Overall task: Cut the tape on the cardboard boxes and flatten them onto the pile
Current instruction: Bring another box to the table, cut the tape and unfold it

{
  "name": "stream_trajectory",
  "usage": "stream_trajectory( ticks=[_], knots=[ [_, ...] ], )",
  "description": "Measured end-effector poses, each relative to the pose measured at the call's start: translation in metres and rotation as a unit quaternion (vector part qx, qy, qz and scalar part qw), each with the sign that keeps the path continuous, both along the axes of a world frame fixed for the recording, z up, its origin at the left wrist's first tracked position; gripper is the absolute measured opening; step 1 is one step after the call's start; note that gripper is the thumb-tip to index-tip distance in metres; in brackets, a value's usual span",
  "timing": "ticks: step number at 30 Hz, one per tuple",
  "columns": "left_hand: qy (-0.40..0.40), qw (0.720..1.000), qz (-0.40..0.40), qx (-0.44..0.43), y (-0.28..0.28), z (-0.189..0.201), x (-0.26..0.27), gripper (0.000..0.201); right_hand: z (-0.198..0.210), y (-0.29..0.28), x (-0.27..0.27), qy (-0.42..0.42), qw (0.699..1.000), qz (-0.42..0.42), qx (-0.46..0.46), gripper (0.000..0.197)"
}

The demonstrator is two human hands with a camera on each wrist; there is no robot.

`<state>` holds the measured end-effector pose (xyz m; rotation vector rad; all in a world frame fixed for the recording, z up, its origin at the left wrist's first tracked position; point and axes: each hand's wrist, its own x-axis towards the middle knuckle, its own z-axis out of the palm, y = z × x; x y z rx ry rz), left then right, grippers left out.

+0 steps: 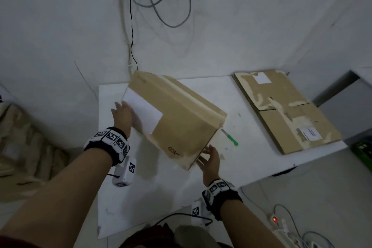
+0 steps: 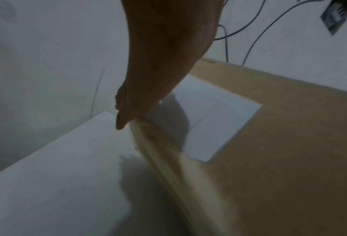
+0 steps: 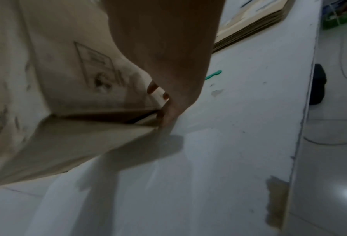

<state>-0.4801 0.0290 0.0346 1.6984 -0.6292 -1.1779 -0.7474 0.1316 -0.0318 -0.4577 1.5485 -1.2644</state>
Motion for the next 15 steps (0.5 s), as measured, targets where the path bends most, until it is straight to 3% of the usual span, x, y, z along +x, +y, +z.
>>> stream_trajectory(
  ticks=[2, 4, 6, 8, 10, 15],
  knots=[
    [0.042, 0.998, 0.032, 0.037, -0.004, 0.011, -0.012, 0.101, -0.006, 0.0, -0.012, -0.036, 0.998, 0.013, 0.043, 0.03],
    [0.053, 0.997, 0.045, 0.035, -0.004, 0.016, -0.022, 0.125, -0.012, -0.006, -0.032, 0.005, 0.996, 0.053, 0.075, 0.038],
    [0.017, 0.998, 0.053, 0.026, -0.004, 0.016, -0.025, 0.126, -0.019, -0.017, -0.053, 0.107, 0.989, 0.068, 0.081, 0.033],
    [-0.026, 0.997, 0.055, 0.046, -0.004, 0.011, -0.027, 0.119, -0.027, -0.034, -0.078, 0.273, 0.952, 0.106, 0.088, 0.021],
    [-0.093, 0.992, 0.052, 0.073, -0.002, 0.003, -0.031, 0.107, -0.036, -0.056, -0.1, 0.379, 0.903, 0.171, 0.109, 0.035],
    [-0.257, 0.965, 0.037, 0.046, 0.013, -0.008, -0.058, 0.095, -0.054, -0.099, -0.138, 0.516, 0.785, 0.31, 0.149, 0.065]
  ],
)
